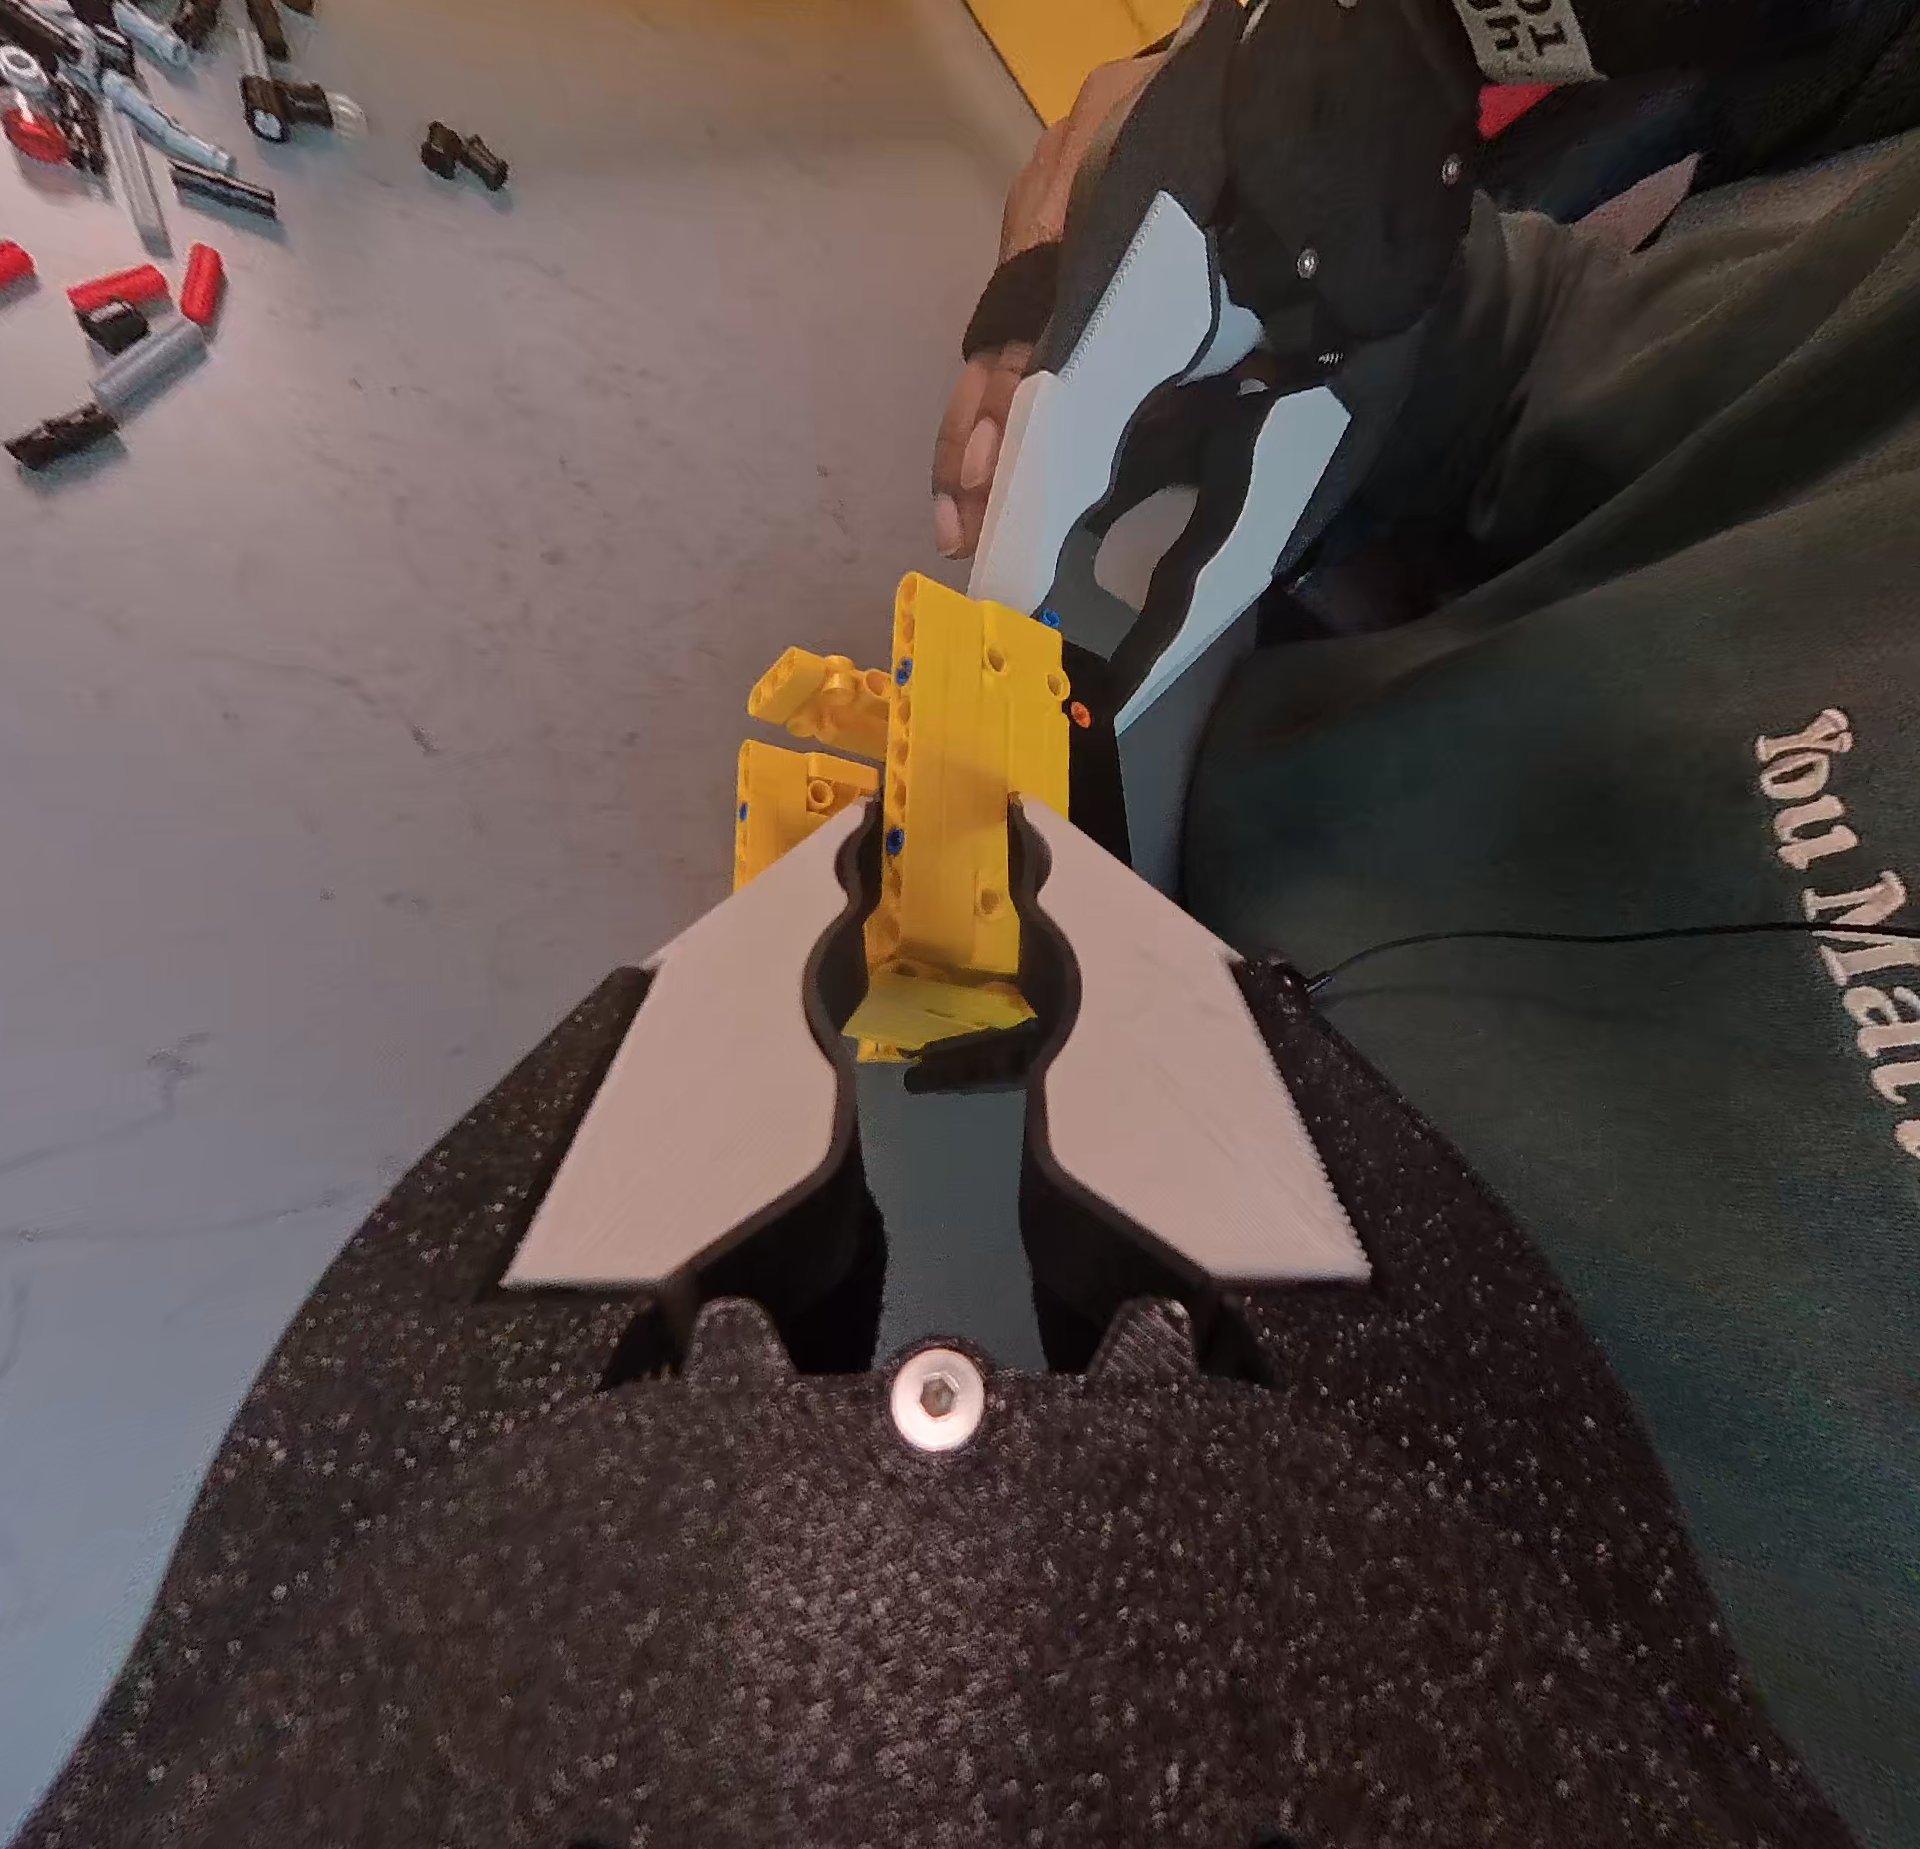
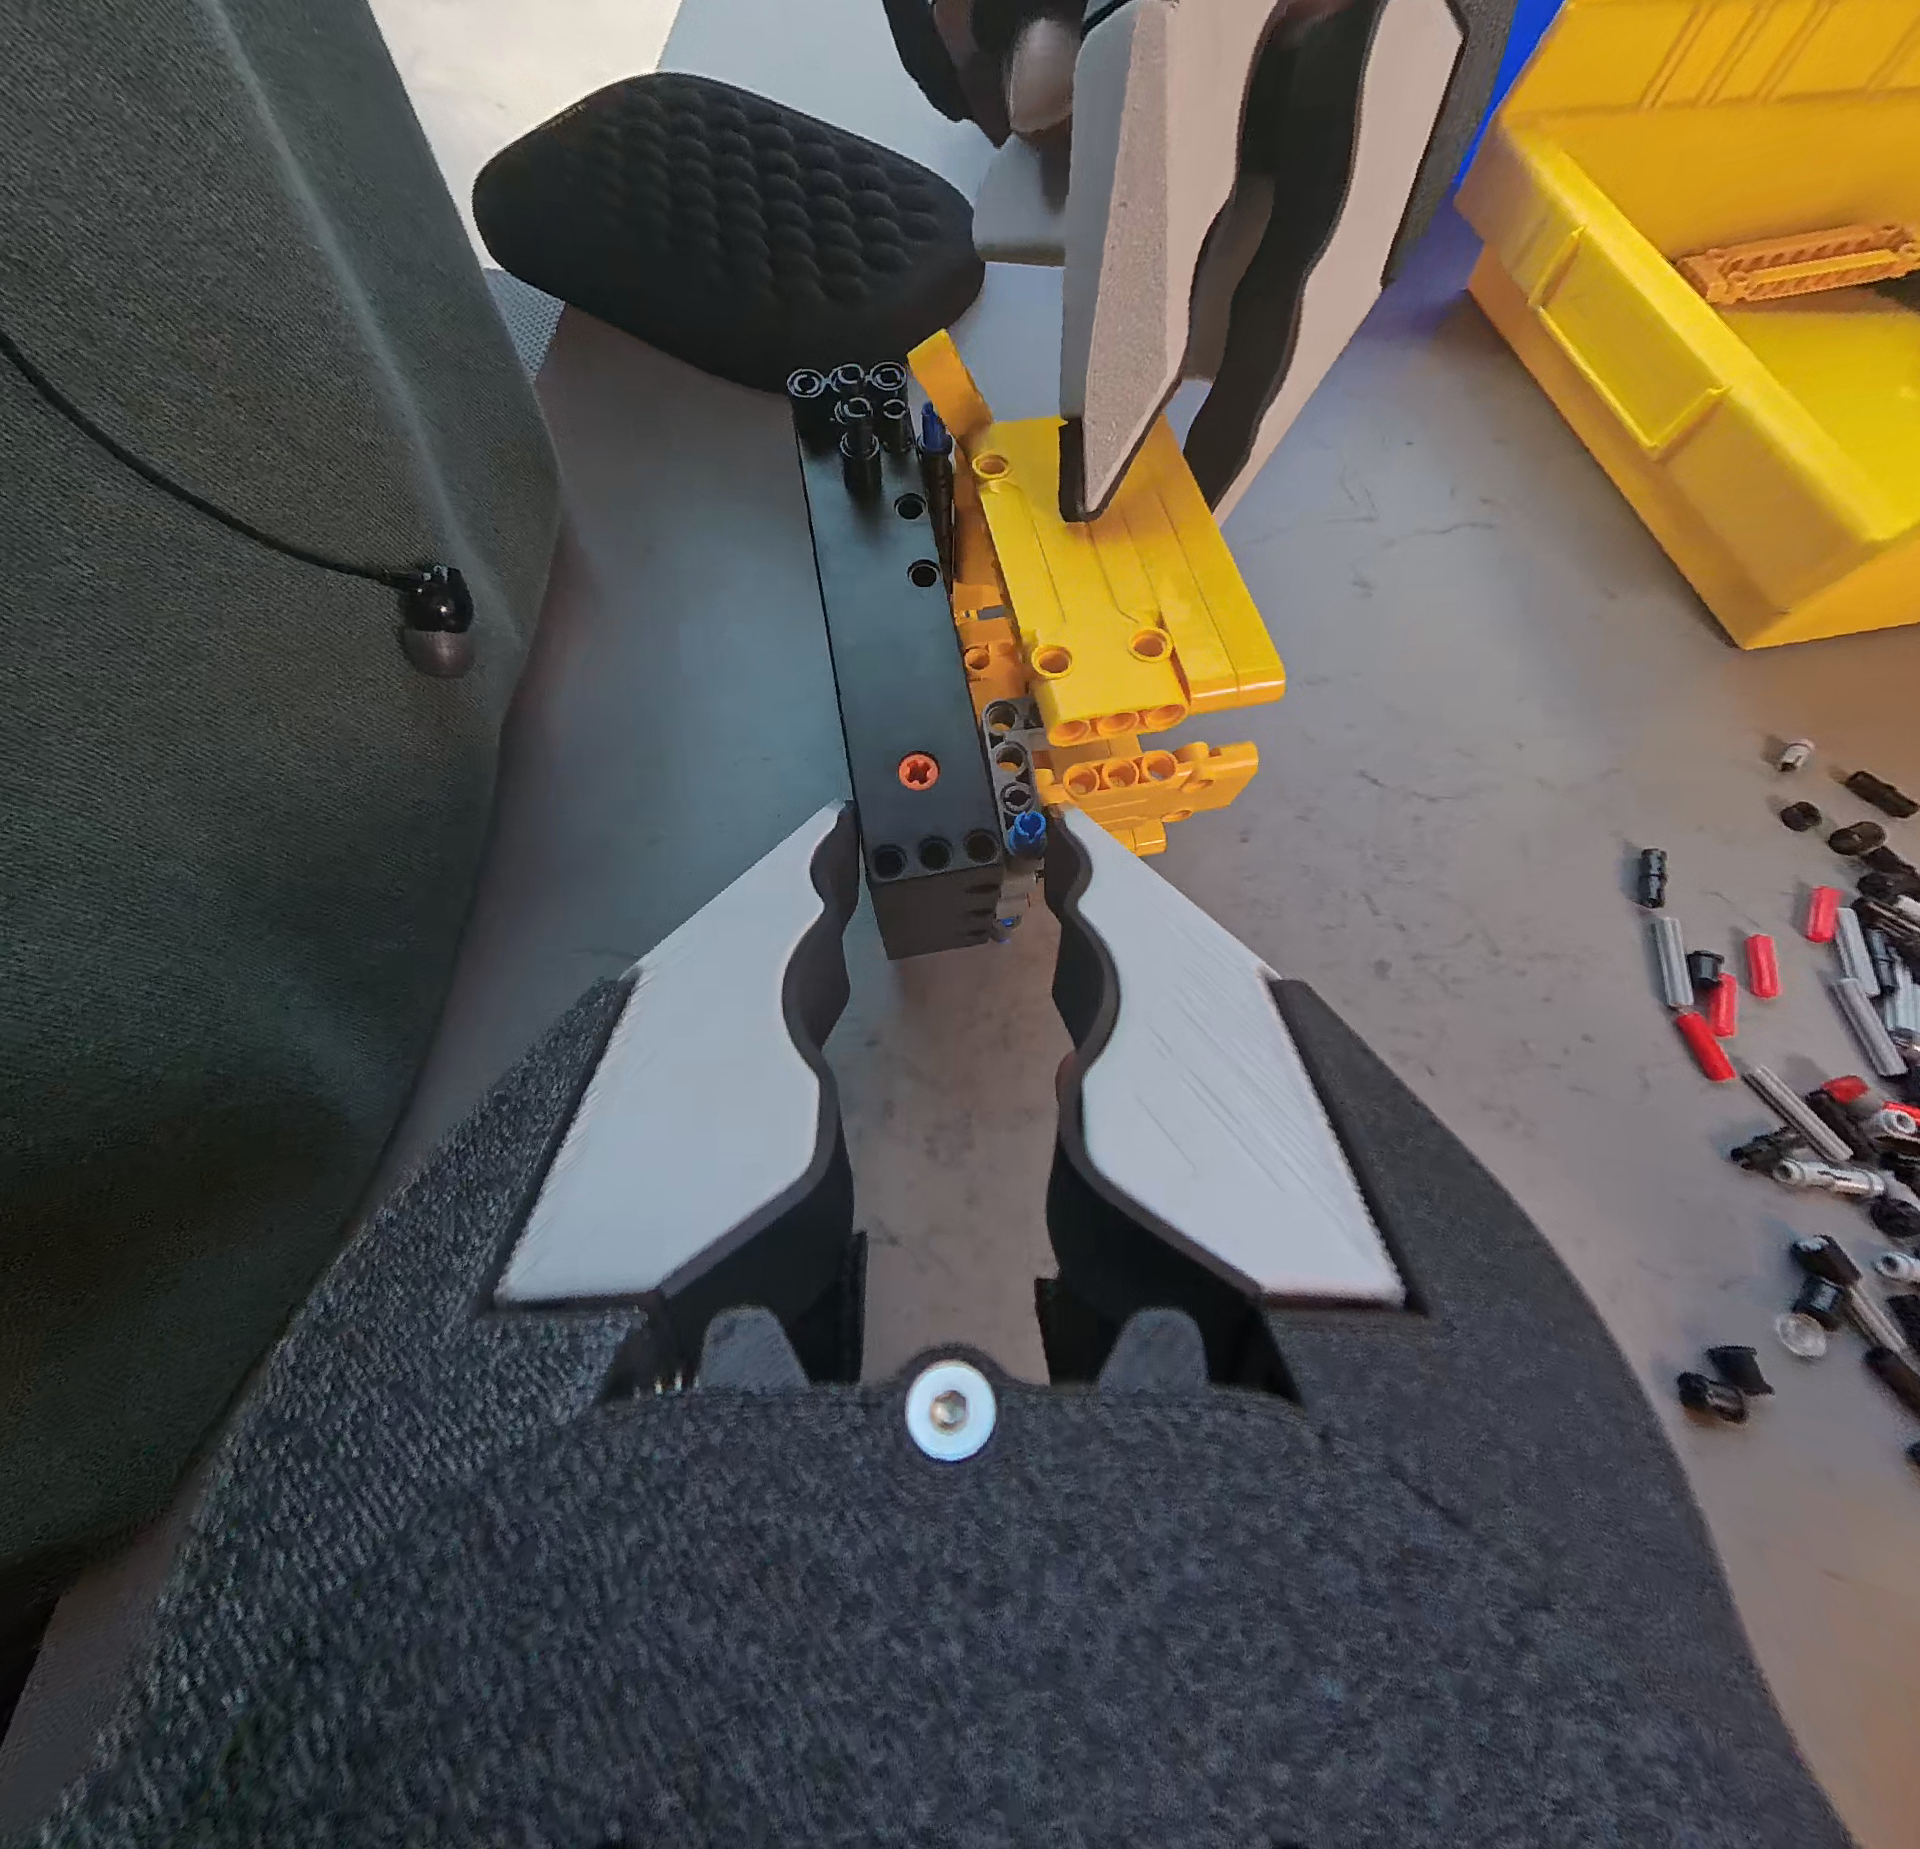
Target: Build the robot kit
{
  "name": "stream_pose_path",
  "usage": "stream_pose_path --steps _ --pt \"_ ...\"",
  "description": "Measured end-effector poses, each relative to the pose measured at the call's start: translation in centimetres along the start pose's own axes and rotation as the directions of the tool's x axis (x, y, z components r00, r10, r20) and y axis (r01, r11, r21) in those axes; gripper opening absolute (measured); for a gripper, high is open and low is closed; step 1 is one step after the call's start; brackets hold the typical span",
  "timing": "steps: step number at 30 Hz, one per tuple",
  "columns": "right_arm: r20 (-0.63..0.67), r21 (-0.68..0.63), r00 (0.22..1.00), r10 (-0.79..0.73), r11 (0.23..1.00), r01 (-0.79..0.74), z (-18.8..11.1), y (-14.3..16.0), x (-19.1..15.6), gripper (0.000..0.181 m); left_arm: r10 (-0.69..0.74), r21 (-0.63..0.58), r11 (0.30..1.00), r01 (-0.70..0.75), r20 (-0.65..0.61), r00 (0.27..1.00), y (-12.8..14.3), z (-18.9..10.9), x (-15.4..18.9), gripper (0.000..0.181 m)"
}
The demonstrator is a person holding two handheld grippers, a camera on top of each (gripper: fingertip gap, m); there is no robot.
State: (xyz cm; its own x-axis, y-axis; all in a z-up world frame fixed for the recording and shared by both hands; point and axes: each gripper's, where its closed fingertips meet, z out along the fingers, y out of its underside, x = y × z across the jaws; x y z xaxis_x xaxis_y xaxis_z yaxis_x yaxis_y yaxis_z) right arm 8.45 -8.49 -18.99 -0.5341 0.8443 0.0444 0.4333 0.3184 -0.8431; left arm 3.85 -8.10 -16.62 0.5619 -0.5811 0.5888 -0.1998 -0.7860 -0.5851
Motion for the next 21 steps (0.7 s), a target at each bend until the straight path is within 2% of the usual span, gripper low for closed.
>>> stream_pose_path --steps 3,7,17,21 --pt "0.005 -0.006 1.0 -0.01 1.0 0.01 0.05 0.01 -0.14 0.035 -0.105 -0.039 0.994 0.102 -0.087 0.991 0.23 0.12 0.03 0.02" --pt "0.002 -0.006 1.0 -0.021 1.0 0.021 0.18 -0.05 -0.12 0.035 -0.165 -0.139 0.979 0.148 -0.117 0.979 0.51 0.05 -0.01 0.02" --pt "-0.002 0.016 1.0 -0.028 0.999 0.028 0.38 -0.15 -0.07 0.035 -0.058 -0.367 0.93 0.033 -0.056 0.997 0.25 -0.63 0.27 0.013" --pt "0.003 0.024 0.999 -0.044 0.999 0.044 0.44 -0.28 -0.22 0.035 -0.105 -0.426 0.903 0.061 -0.08 0.991 0.35 -0.69 0.12 0.012"
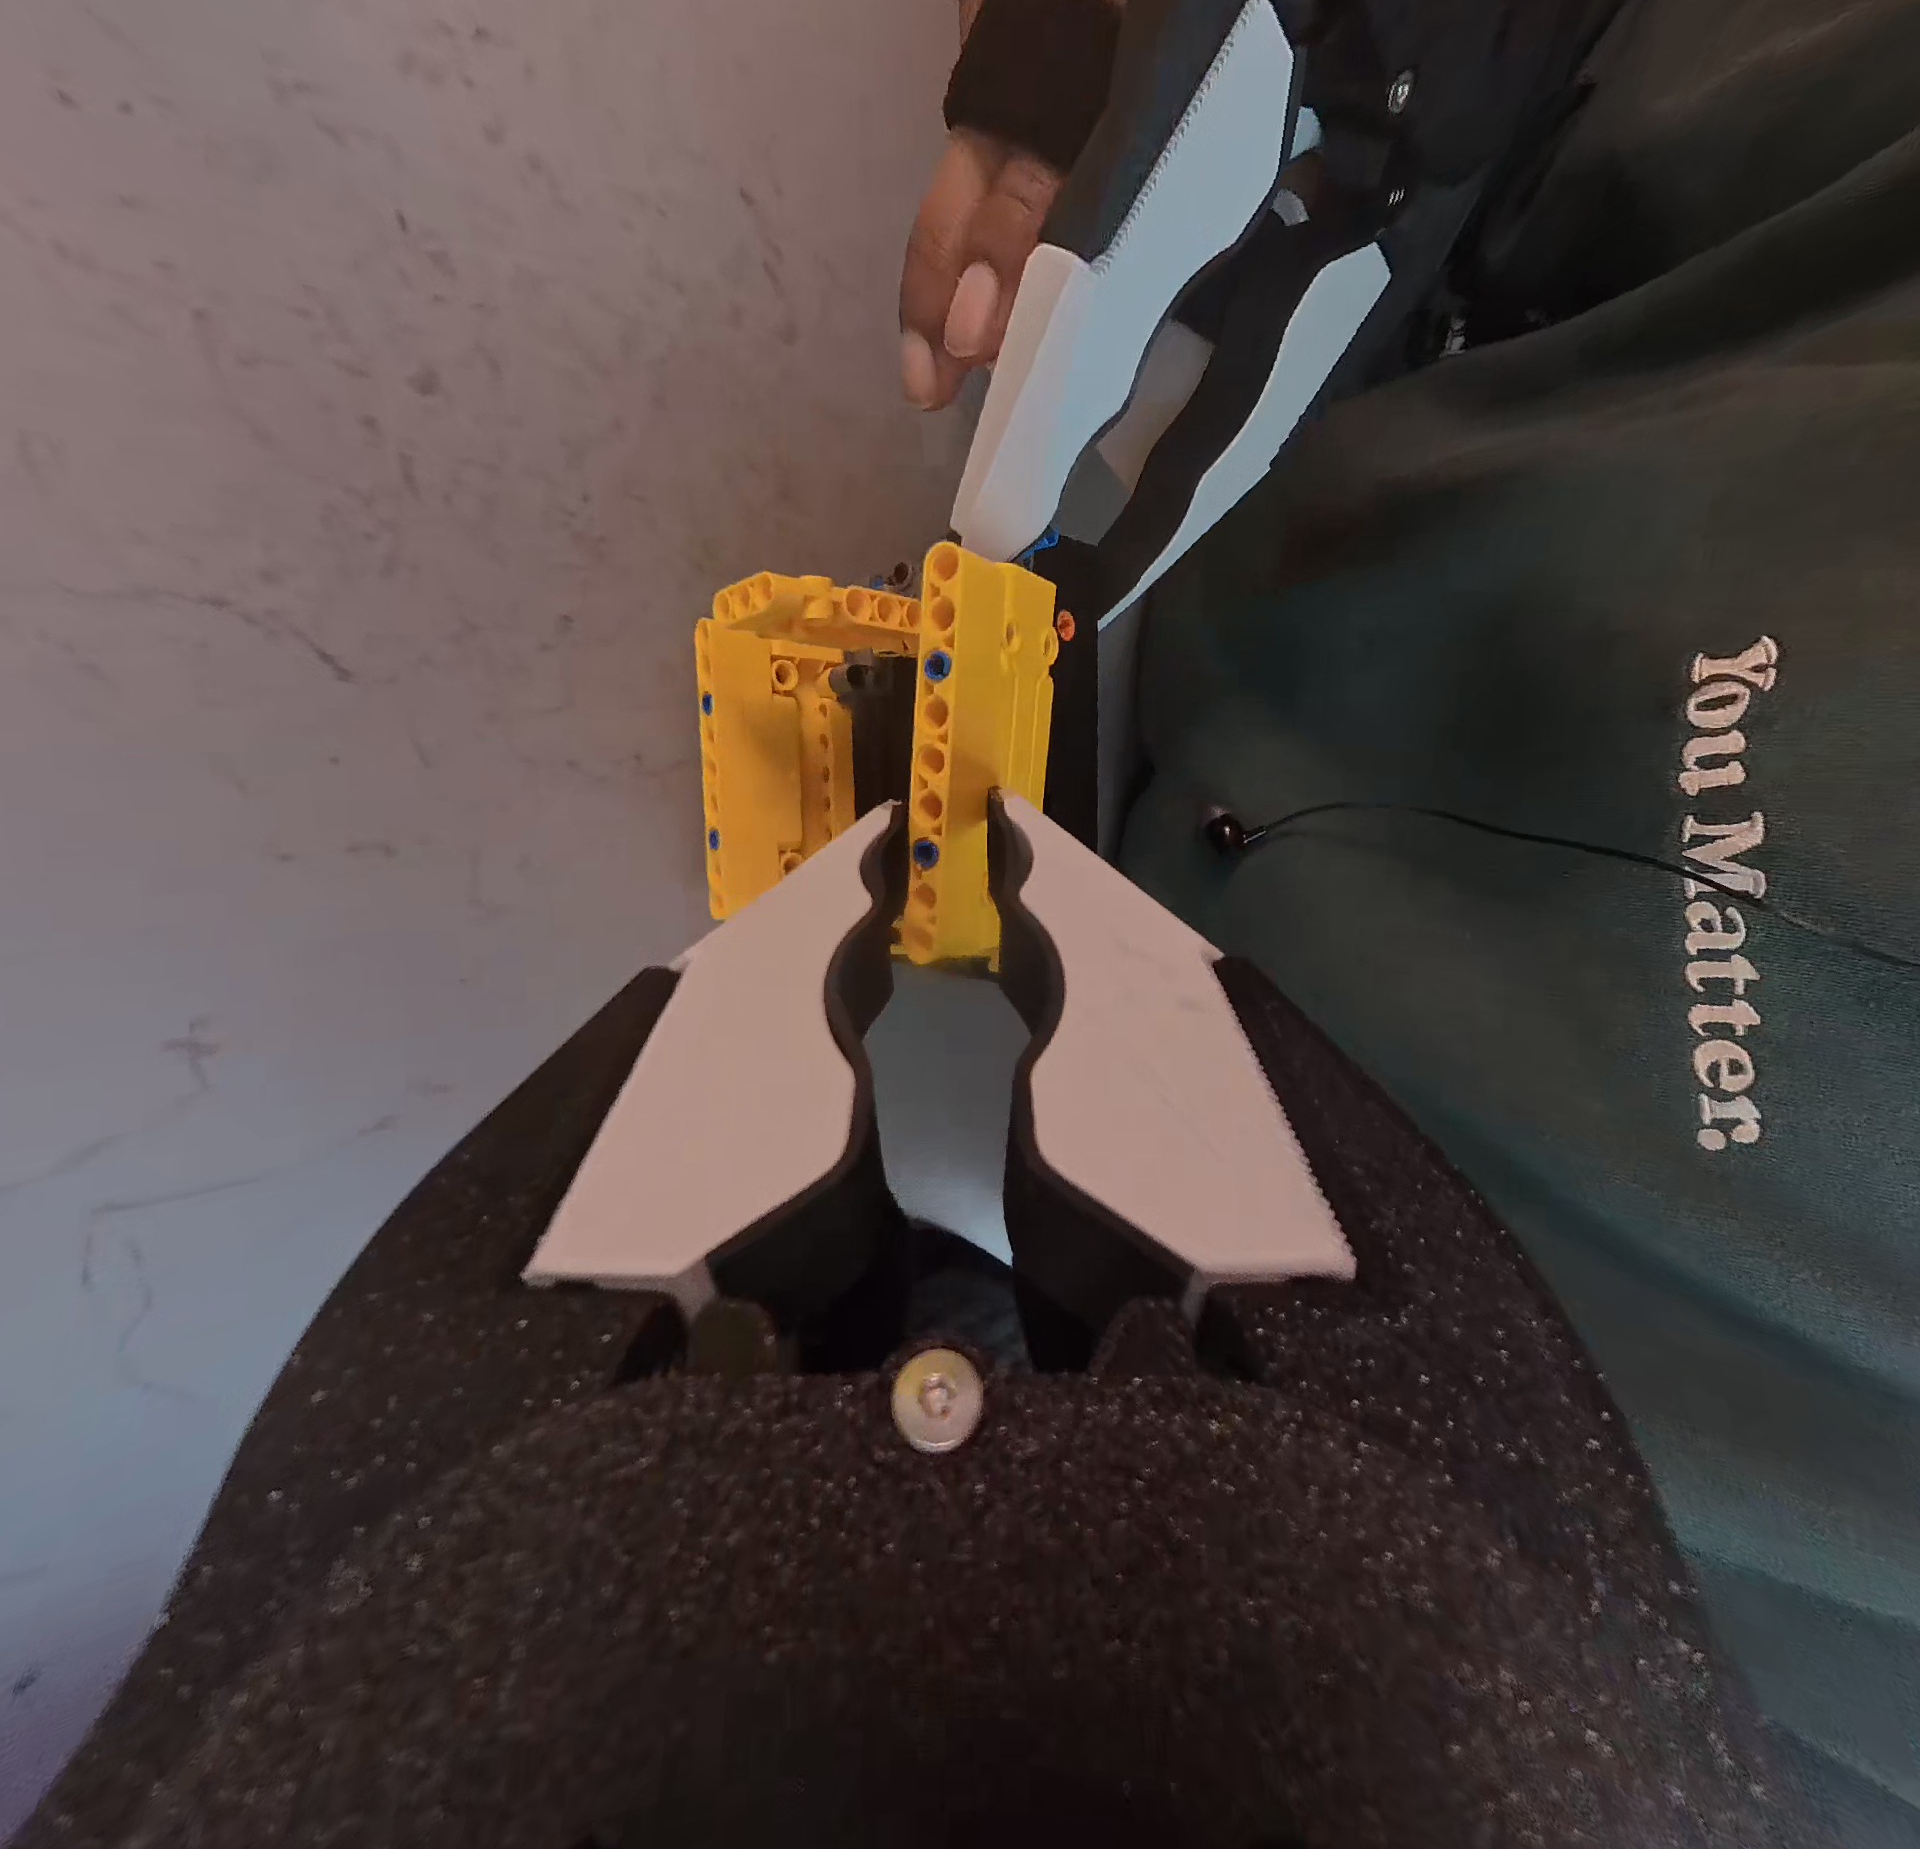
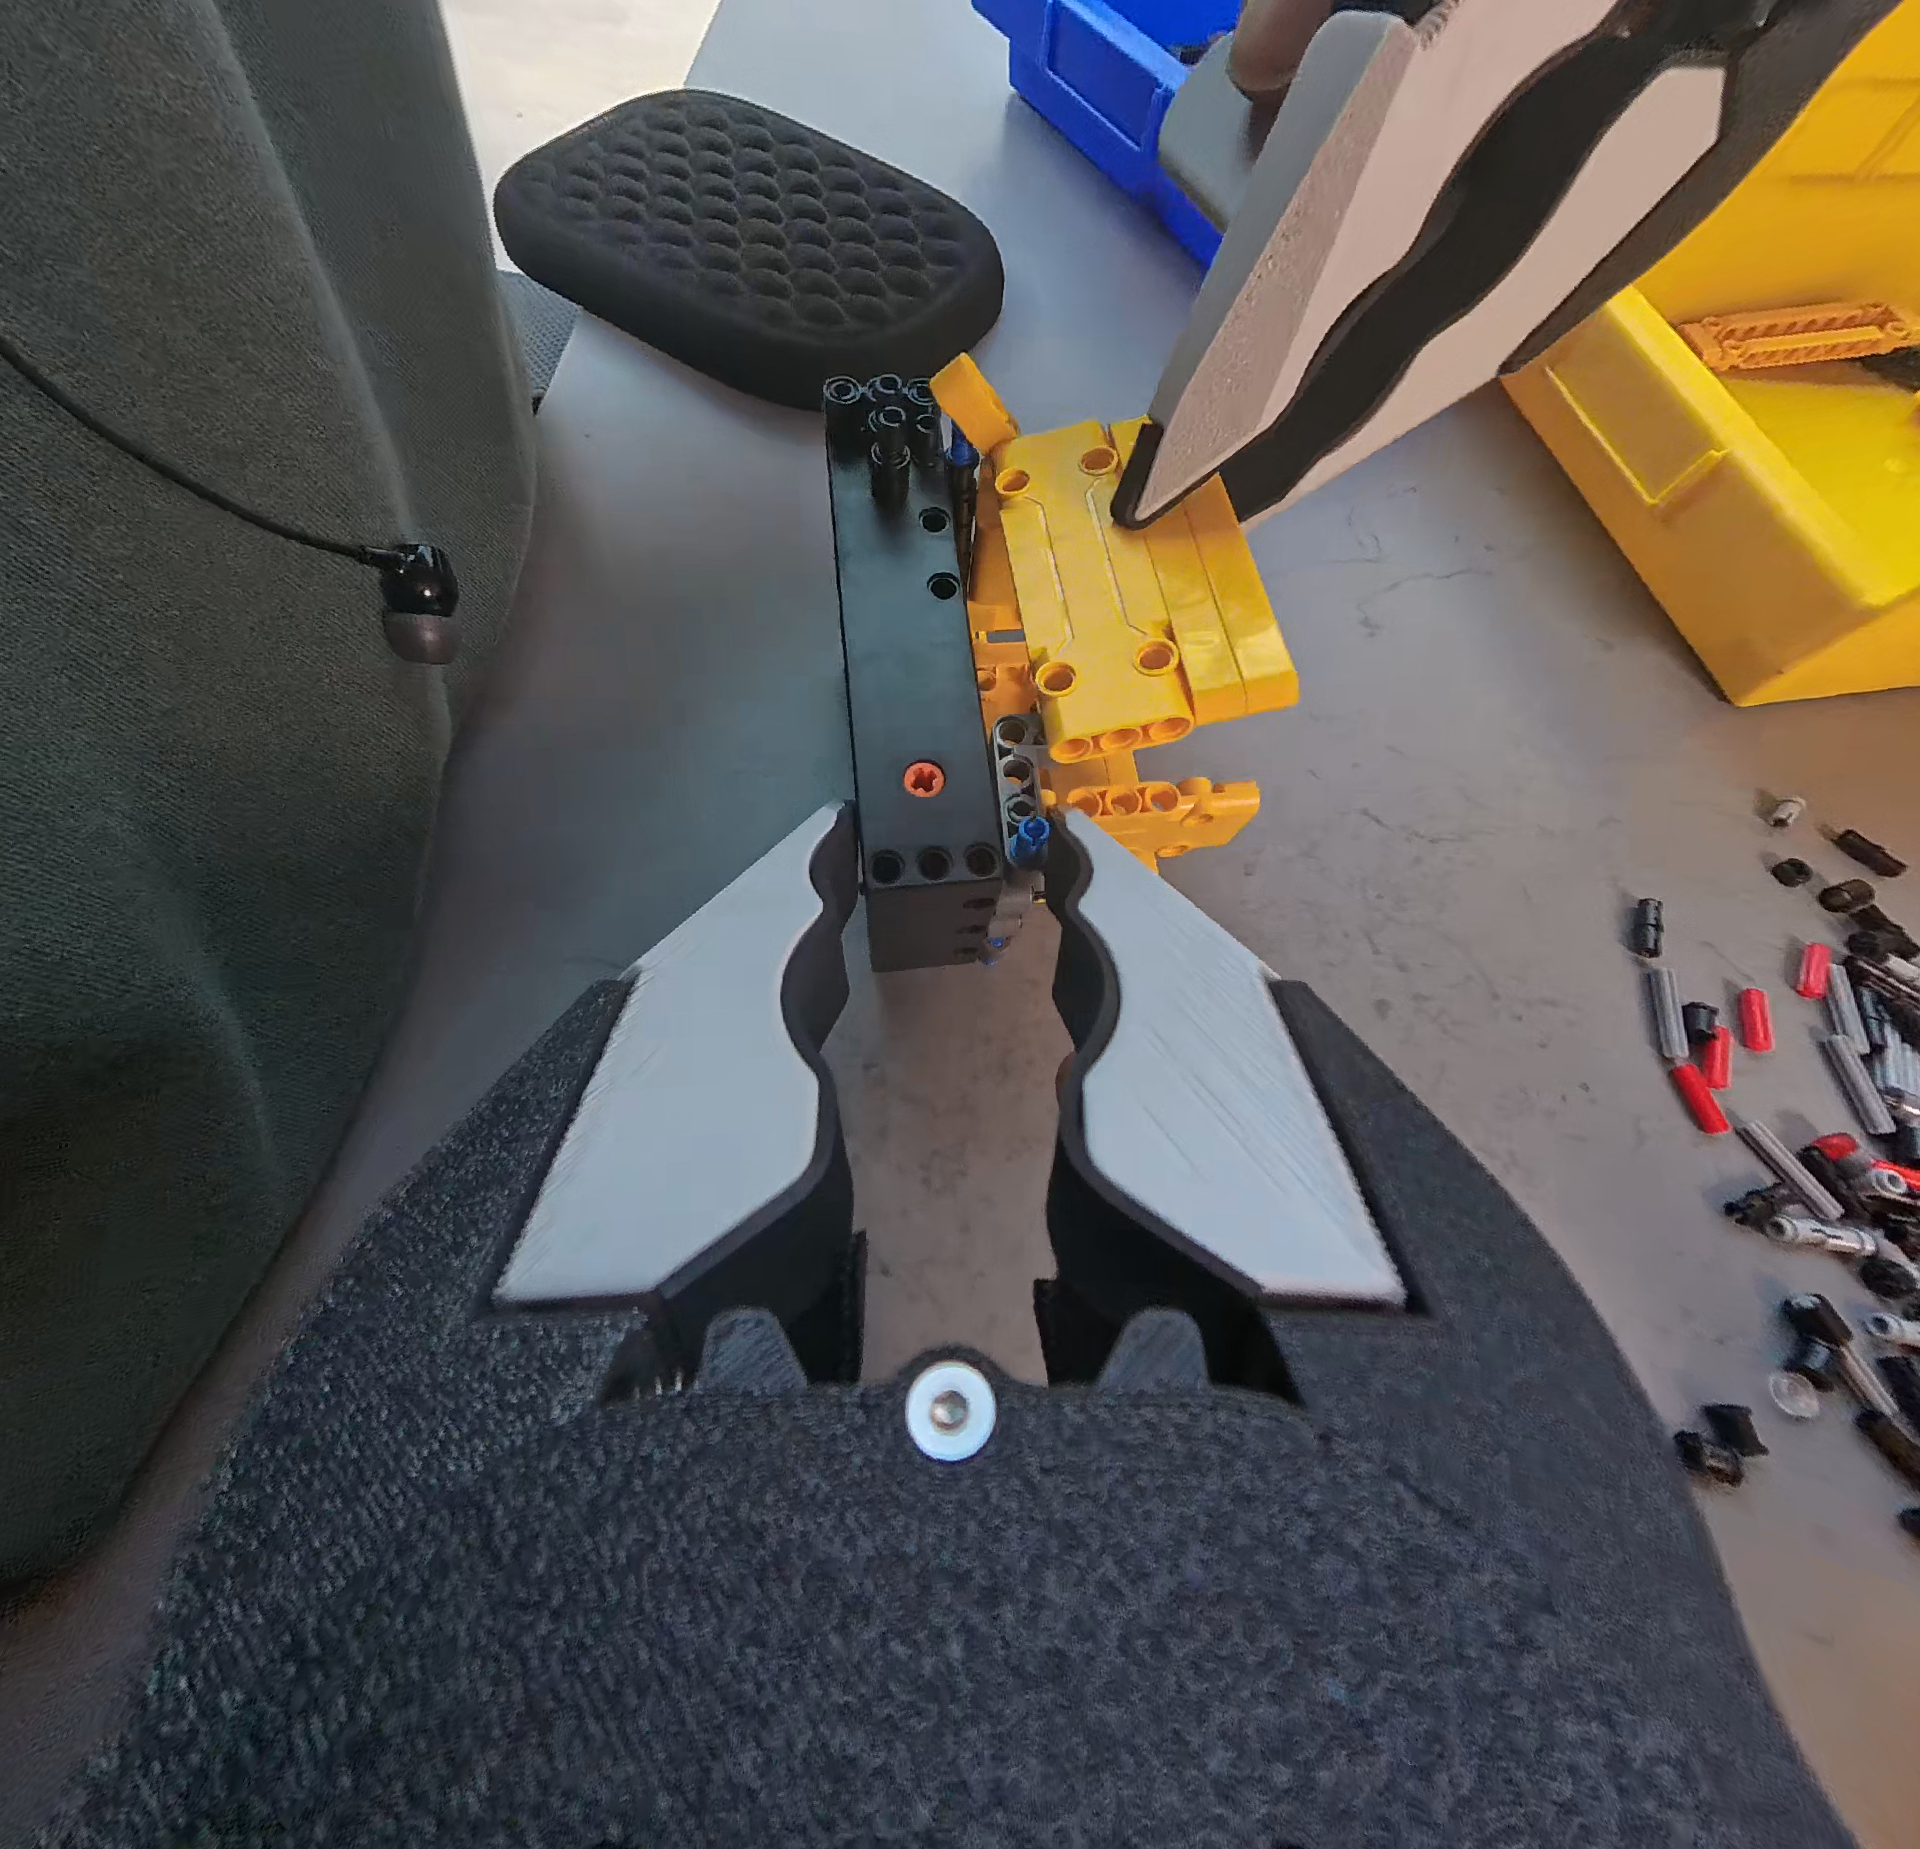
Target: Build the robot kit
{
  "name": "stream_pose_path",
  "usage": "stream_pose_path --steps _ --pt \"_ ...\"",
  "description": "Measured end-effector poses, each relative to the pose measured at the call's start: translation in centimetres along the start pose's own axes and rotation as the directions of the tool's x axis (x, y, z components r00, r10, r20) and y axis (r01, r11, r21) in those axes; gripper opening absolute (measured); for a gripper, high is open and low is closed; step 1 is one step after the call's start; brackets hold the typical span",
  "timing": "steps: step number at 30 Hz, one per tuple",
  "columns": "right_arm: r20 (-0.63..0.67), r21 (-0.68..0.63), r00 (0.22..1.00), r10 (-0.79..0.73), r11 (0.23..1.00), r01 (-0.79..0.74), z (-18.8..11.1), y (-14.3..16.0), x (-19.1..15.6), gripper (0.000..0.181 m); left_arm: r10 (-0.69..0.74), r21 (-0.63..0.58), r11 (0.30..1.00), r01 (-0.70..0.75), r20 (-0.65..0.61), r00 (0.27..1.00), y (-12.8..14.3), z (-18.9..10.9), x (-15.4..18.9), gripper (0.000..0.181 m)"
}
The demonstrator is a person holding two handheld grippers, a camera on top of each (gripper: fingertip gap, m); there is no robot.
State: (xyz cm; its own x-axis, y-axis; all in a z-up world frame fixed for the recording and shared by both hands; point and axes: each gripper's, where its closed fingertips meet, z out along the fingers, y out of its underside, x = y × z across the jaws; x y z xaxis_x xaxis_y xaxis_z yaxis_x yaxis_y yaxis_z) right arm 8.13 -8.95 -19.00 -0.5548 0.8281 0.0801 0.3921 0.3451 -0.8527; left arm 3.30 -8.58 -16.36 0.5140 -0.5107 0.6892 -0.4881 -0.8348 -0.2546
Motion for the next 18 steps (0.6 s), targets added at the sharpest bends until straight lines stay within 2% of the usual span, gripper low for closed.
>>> stream_pose_path --steps 11,14,18 --pt "-0.01 0.042 0.995 -0.103 0.994 0.103 0.1 -0.18 -0.65 0.034 -0.175 -0.111 0.981 0.158 -0.156 0.972 0.11 0.51 0.03 0.013" --pt "-0.007 0.056 0.994 -0.106 0.993 0.106 0.1 -0.19 -0.71 0.034 -0.2 -0.125 0.975 0.181 -0.162 0.966 0.07 0.61 -0.03 0.013" --pt "-0.001 0.059 0.996 -0.09 0.994 0.09 0.11 -0.19 -0.65 0.034 -0.185 -0.138 0.976 0.17 -0.102 0.977 0.02 0.53 -0.14 0.014"
